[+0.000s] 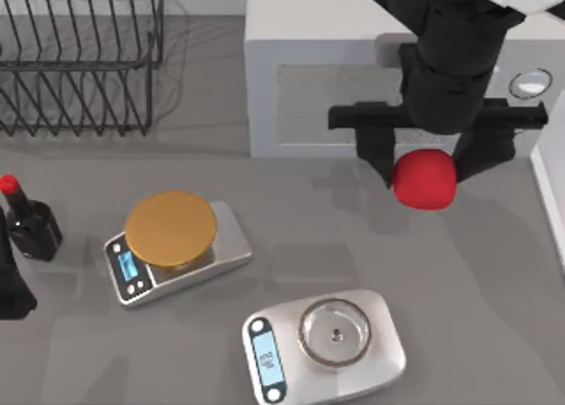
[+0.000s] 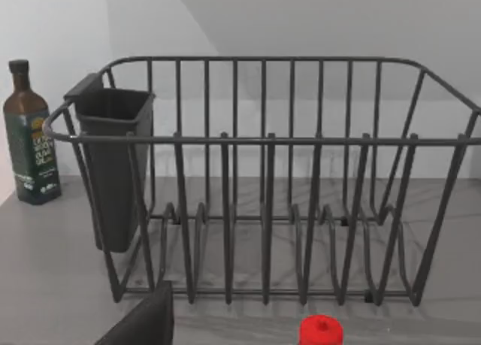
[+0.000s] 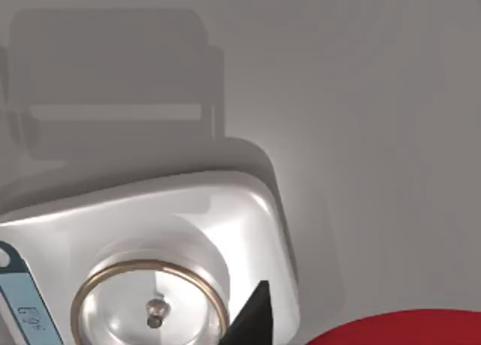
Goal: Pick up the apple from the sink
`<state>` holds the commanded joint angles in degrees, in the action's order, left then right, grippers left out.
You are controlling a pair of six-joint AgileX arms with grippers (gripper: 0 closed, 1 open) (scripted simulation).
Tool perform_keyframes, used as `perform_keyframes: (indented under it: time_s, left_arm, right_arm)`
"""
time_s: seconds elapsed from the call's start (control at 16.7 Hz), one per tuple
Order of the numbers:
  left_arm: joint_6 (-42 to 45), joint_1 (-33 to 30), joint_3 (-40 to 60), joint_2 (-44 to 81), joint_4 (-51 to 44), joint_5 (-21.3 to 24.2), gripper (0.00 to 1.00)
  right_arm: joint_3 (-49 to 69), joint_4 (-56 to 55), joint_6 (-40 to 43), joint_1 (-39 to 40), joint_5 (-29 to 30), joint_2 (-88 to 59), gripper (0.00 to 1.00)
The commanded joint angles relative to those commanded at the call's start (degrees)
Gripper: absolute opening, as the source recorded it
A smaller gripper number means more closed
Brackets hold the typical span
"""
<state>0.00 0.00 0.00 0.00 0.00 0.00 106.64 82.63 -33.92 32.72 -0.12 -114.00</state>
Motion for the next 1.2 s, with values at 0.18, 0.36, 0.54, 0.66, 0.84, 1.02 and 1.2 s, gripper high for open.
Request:
perform_keyframes:
  time_s: [0.18,0.36,0.54,0.66,0.84,1.02,1.2]
  left_arm:
    - [0.00,0.00,0.00,0.00,0.00,0.00,1.00]
    - [0.00,0.00,0.00,0.00,0.00,0.00,1.00]
    - [0.00,0.00,0.00,0.00,0.00,0.00,1.00]
    - [0.00,0.00,0.00,0.00,0.00,0.00,1.00]
    - [0.00,0.00,0.00,0.00,0.00,0.00,1.00]
    - [0.00,0.00,0.00,0.00,0.00,0.00,1.00]
    - [0.00,0.00,0.00,0.00,0.00,0.00,1.00]
  right_arm:
    - [-2.24,-1.50,0.25,0.12,-0.39,-0.18,0.00]
    - [-9.17,-6.76,0.58,-0.08,-1.16,-0.97,0.00]
    - [-16.39,-14.18,0.50,-0.56,-0.79,-2.02,0.00]
    - [-19.44,-18.85,0.24,-0.37,-0.22,-2.53,0.00]
    - [-21.47,-23.49,-0.13,0.32,0.17,-2.57,0.00]
    - [-21.65,-24.16,-0.21,0.43,0.21,-2.52,0.00]
    - [-21.65,-24.16,-0.21,0.43,0.21,-2.52,0.08]
